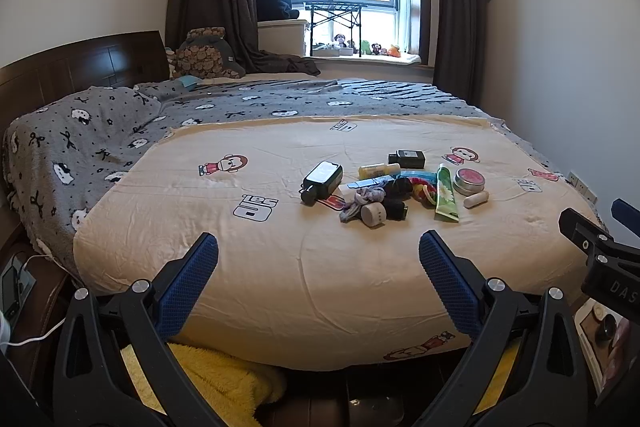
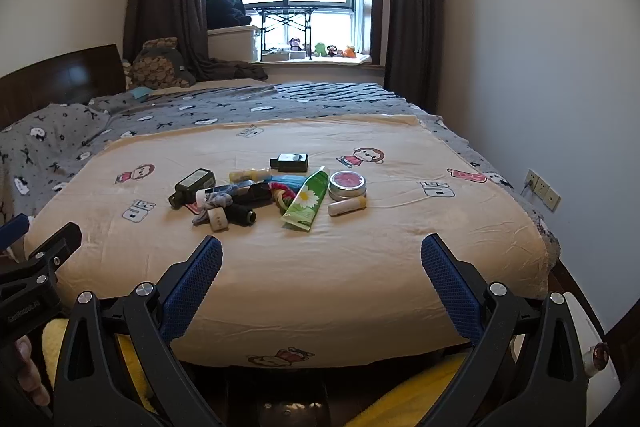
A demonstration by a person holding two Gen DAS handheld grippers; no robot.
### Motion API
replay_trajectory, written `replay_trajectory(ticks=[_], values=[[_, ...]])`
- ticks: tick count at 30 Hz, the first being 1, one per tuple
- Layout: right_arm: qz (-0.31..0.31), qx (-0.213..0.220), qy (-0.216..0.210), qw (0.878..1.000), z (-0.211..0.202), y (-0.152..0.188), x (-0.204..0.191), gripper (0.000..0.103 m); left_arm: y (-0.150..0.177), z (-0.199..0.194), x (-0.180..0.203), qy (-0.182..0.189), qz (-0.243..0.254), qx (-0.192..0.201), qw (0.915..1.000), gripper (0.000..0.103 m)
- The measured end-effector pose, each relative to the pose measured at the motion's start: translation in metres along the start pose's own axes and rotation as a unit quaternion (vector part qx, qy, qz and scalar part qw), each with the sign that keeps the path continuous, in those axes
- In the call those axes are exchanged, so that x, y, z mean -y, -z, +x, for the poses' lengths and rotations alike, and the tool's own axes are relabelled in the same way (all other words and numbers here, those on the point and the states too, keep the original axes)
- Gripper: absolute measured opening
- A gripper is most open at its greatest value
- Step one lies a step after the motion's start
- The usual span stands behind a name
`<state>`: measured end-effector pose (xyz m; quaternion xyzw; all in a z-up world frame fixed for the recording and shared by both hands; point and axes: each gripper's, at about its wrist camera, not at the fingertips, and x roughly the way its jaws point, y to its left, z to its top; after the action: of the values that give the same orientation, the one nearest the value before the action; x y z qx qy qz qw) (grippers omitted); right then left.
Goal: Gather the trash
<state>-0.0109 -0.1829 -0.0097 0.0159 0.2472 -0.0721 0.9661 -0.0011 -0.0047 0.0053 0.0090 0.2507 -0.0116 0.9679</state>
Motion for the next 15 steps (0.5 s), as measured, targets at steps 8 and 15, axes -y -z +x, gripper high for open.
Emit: replay_trajectory(ticks=[8, 15], values=[[0.001, 0.003, 0.001, 1.000, -0.0011, -0.0003, -0.0001, 0.100, -0.0032, -0.0018, 0.0010, -0.001, -0.001, 0.003, 1.0000, 0.095], [0.003, 0.008, -0.010, 1.000, -0.0042, -0.0011, -0.0012, 0.100, -0.0069, -0.0049, -0.0011, 0.006, -0.003, 0.011, 0.9999, 0.095]])
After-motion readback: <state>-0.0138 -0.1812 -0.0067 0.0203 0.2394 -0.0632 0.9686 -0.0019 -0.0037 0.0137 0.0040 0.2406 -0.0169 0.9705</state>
